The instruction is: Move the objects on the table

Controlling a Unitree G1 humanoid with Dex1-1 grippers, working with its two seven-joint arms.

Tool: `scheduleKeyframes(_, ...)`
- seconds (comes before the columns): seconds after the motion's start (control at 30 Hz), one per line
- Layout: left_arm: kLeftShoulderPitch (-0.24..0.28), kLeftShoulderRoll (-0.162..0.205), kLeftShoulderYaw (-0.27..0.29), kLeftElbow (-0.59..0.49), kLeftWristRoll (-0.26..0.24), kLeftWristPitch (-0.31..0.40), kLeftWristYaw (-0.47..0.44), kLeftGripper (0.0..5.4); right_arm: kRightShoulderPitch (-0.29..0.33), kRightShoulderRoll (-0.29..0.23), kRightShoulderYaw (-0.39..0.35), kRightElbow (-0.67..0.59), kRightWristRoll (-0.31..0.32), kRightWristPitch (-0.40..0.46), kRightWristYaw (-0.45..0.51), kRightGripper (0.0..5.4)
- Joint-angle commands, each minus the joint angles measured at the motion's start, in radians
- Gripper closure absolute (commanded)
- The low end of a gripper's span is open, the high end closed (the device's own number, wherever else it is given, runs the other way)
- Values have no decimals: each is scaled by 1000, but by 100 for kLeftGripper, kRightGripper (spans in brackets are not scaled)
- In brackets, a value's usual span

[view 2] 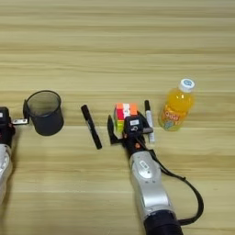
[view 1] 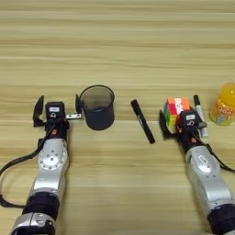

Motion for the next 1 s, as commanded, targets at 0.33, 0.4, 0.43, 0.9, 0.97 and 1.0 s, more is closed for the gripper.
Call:
scheduleKeyframes(0.33,6,4,0,-10,9,12,-4,0,-11,9,-8,0,7,3,5,206)
scheduleKeyframes(0.4,6,5,0,-10,9,12,-4,0,-9,10,-7,-6,7,4,5,207)
scheduleKeyframes(0.43,6,5,0,-10,9,12,-4,0,-9,10,-7,-8,7,4,5,207)
scheduleKeyframes(0.9,-3,5,0,0,9,12,-4,0,56,-13,33,-499,10,136,35,207)
scheduleKeyframes(0.97,-4,4,0,2,9,11,-3,0,55,-26,18,-603,14,172,36,207)
scheduleKeyframes(1.0,-4,4,0,2,9,11,-3,0,52,-35,1,-654,16,188,32,207)
